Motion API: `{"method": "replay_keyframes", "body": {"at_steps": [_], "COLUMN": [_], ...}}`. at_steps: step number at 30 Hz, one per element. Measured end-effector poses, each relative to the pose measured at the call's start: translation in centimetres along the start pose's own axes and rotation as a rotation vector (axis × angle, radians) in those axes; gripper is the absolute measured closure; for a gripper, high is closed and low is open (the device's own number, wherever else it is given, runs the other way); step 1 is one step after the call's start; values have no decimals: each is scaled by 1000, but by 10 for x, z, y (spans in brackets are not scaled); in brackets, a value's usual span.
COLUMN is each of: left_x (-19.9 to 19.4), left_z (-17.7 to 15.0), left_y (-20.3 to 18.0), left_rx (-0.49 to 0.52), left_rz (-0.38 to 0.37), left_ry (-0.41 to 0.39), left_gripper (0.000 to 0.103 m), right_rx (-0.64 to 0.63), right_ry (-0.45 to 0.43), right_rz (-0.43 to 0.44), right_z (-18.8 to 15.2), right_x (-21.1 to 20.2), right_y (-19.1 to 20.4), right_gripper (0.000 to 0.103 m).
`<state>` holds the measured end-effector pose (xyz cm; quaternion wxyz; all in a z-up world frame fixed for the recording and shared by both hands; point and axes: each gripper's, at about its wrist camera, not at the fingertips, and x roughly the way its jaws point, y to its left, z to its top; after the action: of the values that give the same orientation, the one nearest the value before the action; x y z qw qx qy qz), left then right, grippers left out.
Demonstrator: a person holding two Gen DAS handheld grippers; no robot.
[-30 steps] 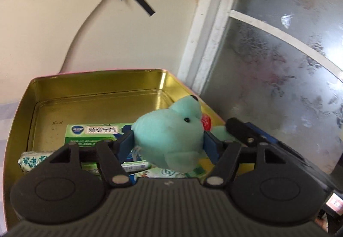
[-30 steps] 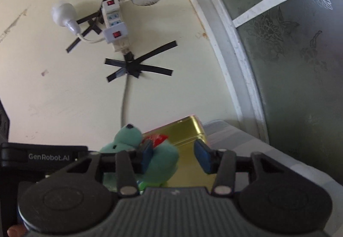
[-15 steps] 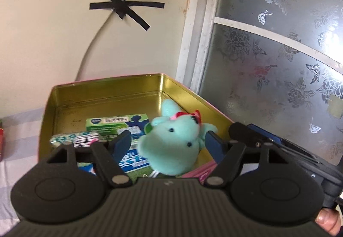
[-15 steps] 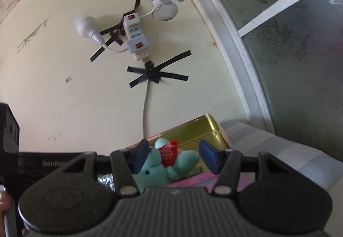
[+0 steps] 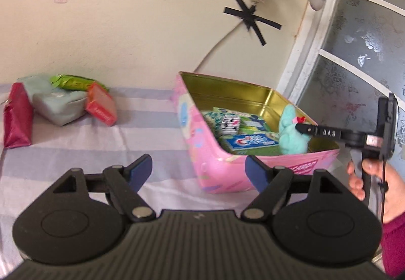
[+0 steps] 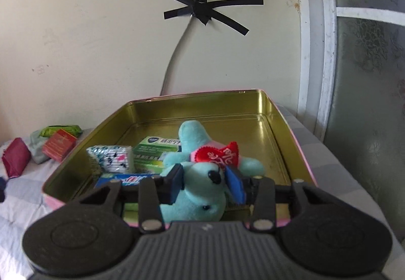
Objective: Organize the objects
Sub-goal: 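Lower the teddy bear into the tin and open the right gripper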
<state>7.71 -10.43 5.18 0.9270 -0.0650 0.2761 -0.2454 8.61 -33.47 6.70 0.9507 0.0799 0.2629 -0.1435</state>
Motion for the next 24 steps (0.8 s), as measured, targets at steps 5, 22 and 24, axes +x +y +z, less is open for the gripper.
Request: {"method": "replay_keyframes", "body": {"at_steps": [5,22,24], "left_x": [-17,-34,-38], "left_z": [-8,-26,-23], "left_y": [35,132,146], "left_rx": [-60,-128,-135], "left_rz": [72,278,308], "left_ry": [-3,35,24], "left_gripper": [21,21,21], "right_rx": [-194,-152,-182], "right_ry": [42,-14,16], "right_rz": [-234,320,372], "right_z": [36,13,5], "right_x": [50,-35,-31], "right_y": [22,158,184], "right_gripper": [63,61,61]}}
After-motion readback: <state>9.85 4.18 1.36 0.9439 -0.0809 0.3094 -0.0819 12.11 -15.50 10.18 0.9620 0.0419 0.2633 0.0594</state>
